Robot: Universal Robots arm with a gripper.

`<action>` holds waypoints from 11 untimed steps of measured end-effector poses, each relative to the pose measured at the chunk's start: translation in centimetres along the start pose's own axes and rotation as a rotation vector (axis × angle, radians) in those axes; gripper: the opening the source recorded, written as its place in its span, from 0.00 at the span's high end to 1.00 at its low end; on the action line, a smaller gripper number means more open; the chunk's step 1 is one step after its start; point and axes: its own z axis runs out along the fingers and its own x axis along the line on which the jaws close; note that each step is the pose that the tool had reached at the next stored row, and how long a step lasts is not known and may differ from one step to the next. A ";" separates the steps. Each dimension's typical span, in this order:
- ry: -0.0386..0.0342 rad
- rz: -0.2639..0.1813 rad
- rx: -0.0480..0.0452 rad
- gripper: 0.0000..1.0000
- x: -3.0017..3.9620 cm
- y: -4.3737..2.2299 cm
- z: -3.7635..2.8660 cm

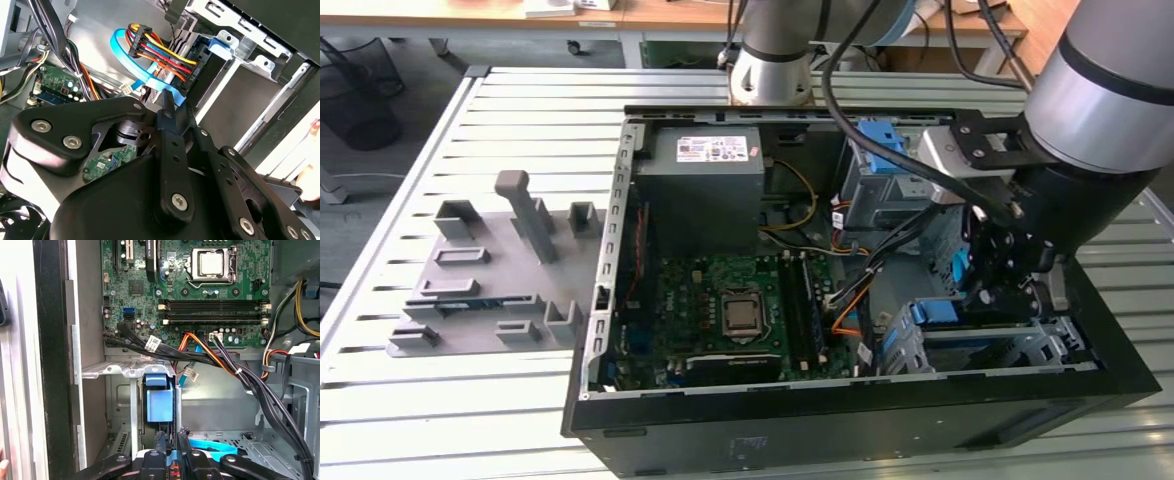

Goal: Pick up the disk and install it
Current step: 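Insert the second disk wire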

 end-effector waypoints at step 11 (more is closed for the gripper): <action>0.0000 0.000 0.0000 0.77 -0.07 -0.06 -0.74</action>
